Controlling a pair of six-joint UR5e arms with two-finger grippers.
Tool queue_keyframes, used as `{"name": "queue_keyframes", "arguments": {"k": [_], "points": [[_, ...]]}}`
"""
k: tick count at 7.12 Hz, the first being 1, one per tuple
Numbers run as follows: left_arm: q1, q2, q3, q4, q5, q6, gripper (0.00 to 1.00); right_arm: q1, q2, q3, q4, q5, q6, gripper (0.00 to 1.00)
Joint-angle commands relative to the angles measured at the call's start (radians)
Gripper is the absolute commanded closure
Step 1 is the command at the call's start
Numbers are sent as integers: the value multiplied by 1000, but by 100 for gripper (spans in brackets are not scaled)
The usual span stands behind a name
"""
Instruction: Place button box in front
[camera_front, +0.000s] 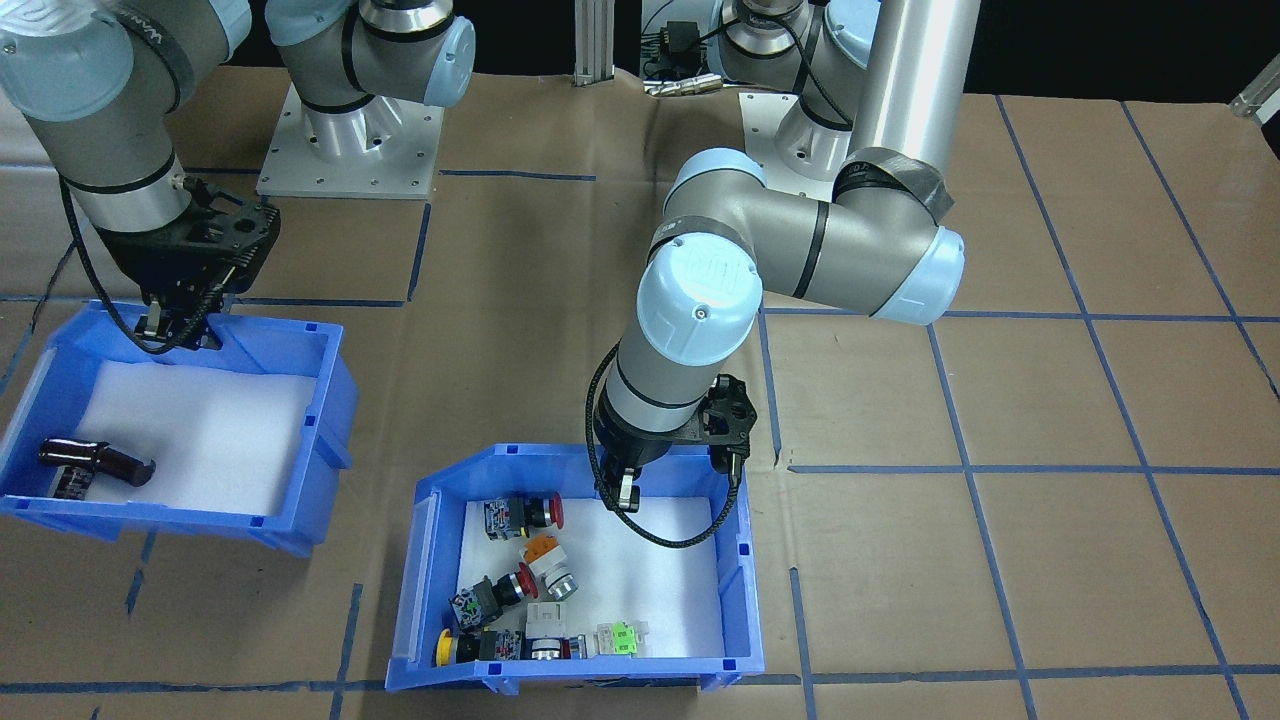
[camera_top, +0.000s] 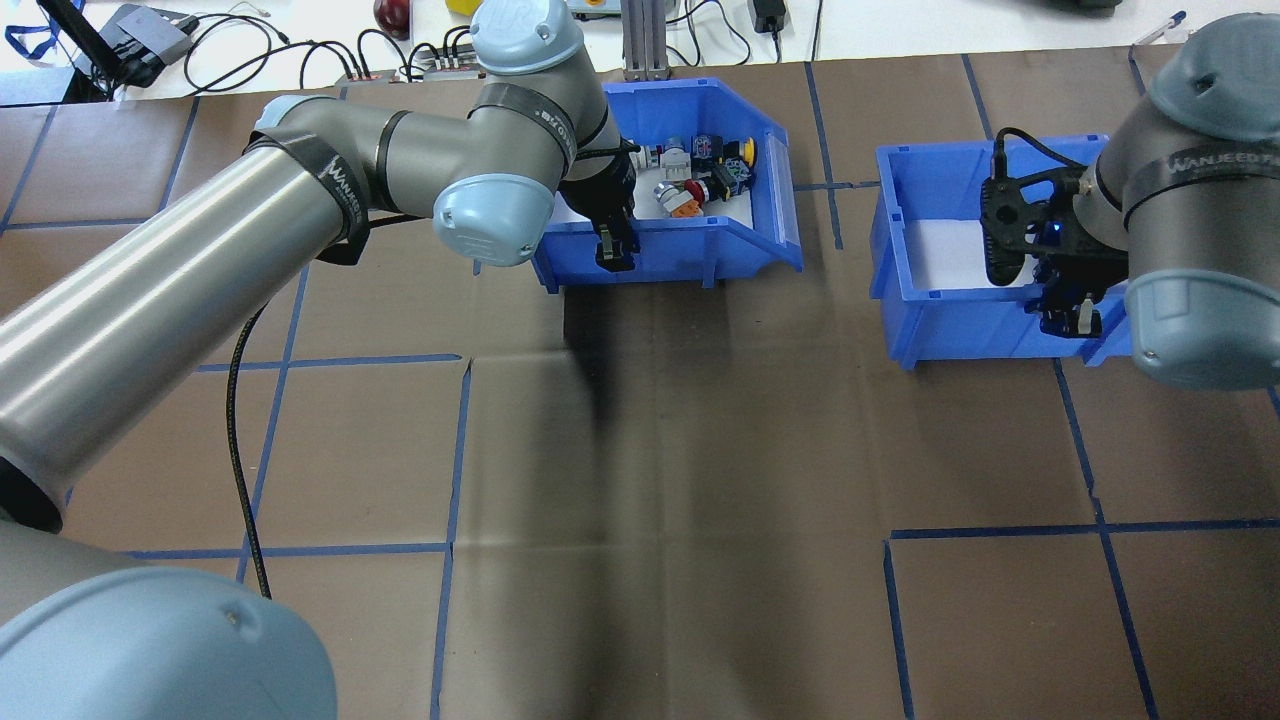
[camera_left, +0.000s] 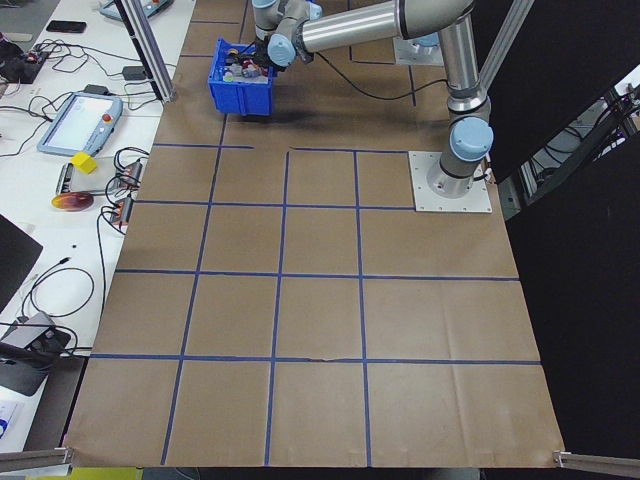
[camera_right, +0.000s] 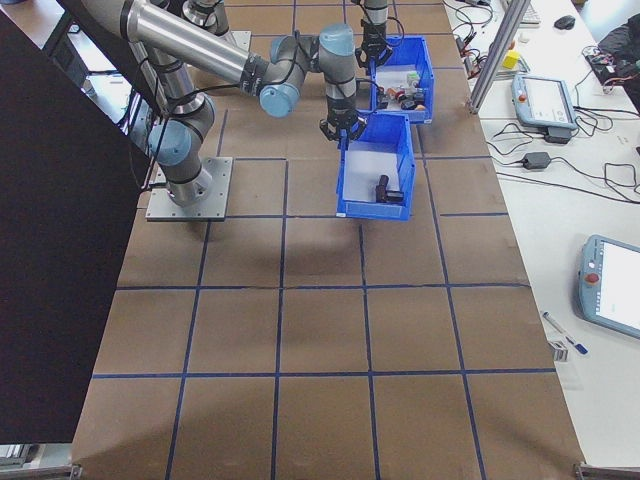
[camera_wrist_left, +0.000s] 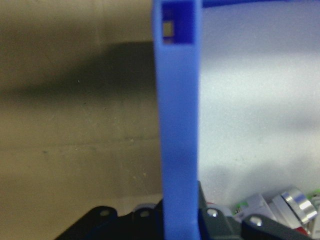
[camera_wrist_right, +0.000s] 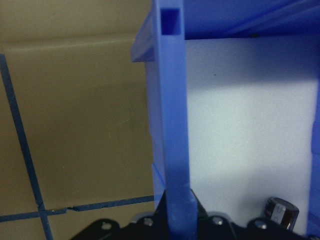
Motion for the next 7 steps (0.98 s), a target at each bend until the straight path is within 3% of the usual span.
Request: {"name": "queue_keyframes", "arguments": {"k": [1, 5, 7], "points": [[3, -22, 3, 5, -5, 0, 96, -3, -47, 42, 37, 25, -19, 92], [-4, -50, 3, 15, -5, -3, 92, -6, -117, 70, 123, 59, -34, 92], [-7, -48, -3, 15, -5, -8, 91, -3, -151, 99, 128, 59, -34, 92]]}}
